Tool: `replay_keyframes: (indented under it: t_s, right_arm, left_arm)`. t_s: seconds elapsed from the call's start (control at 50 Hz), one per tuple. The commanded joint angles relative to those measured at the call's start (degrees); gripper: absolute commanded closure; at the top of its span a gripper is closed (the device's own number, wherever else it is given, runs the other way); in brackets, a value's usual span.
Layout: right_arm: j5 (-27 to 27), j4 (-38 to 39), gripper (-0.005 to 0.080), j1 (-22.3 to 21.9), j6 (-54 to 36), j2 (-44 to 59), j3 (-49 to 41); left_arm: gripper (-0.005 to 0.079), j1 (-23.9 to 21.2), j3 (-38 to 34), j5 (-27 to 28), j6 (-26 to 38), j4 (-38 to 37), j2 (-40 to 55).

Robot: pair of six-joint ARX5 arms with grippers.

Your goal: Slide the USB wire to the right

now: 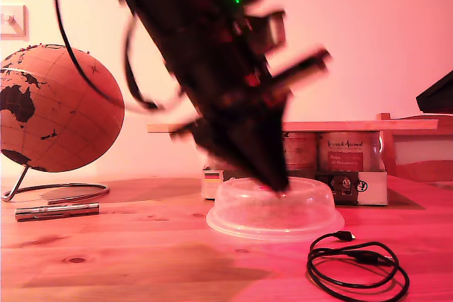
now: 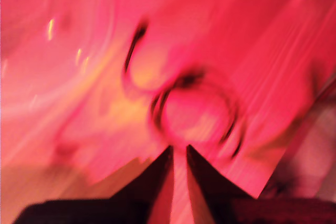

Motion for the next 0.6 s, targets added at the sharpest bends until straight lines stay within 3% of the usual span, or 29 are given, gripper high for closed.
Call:
replay_keyframes:
  t_s: [0.0, 0.24, 0.58]
  right_arm:
    - [1.46, 0.44, 0.0765, 0.24, 0.04, 0.35, 0.52]
    - [5.88, 3.06, 0.0765, 0.22, 0.04, 0.35, 0.52]
    - [5.03, -3.91, 0.0765, 0.22, 3.50, 0.35, 0.52]
  left_arm:
    - [0.0766, 0.33, -0.42, -1.46, 1.40, -0.04, -3.58]
    - [0.0766, 1.73, -0.46, -10.03, 3.19, -1.81, -10.58]
    - [0.0766, 8.66, -0.81, -10.88, 4.57, -5.38, -19.23]
